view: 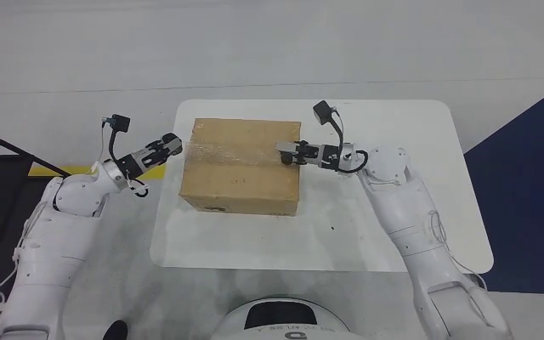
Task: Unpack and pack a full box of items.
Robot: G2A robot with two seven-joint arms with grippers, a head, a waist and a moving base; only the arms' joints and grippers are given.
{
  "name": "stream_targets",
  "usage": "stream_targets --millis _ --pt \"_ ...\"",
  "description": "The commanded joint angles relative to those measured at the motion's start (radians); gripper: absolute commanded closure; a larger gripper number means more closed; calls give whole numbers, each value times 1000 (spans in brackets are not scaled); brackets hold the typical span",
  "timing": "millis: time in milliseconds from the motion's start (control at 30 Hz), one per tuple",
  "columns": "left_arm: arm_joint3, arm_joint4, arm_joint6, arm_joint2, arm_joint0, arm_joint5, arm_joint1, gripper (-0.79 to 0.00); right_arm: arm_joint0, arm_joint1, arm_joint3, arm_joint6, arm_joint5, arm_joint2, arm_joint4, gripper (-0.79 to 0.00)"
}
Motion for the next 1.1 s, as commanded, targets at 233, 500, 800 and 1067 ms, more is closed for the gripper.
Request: stream_targets --millis 233,500,800,1067 --pt "16 6 -5 4 -5 12 0 0 9 6 21 -2 12 -18 12 -785" --pt "33 32 -2 23 -13 29 -4 0 20 11 30 -8 13 -31 13 -785" --pt "73 36 -3 42 -28 37 -8 0 25 18 36 -14 8 -40 18 -785" --pt "108 28 -7 72 -51 30 -16 0 27 24 38 -19 5 -47 25 -785"
